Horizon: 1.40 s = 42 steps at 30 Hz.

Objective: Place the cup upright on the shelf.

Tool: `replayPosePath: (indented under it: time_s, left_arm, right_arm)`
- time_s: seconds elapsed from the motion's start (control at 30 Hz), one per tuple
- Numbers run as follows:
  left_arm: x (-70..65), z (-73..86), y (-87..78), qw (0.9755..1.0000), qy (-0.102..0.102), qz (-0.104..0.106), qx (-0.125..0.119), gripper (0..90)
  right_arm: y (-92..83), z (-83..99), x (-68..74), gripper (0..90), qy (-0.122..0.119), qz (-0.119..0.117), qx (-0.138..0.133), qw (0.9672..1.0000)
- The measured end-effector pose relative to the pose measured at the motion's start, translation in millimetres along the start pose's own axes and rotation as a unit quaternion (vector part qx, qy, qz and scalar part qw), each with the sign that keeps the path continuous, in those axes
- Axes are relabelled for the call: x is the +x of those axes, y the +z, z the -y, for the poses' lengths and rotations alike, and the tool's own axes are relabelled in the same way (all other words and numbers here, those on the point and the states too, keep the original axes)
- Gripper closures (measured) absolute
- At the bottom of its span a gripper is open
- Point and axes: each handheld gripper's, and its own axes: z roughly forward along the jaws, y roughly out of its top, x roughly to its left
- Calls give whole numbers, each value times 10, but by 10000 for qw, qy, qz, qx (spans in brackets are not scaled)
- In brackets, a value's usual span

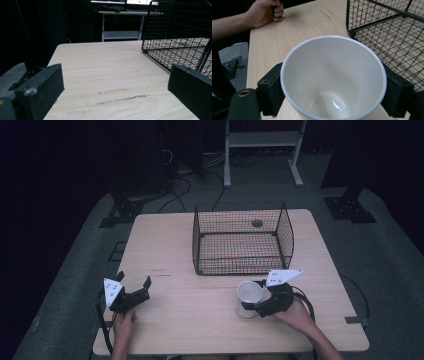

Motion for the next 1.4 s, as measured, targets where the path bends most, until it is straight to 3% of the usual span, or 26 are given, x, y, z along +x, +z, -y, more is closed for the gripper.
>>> replayPosePath:
  time_s: [0.5, 1.4]
  left_arm:
    - [0, 0, -1, 10000, -7, 1, 2, 0]
    - [3, 1, -3, 10000, -37, -5, -1, 0]
  right_arm:
    - [-182, -212, -200, 190, 44, -102, -20, 9999]
    - [-352, -718, -438, 189, -182, -202, -44, 9996]
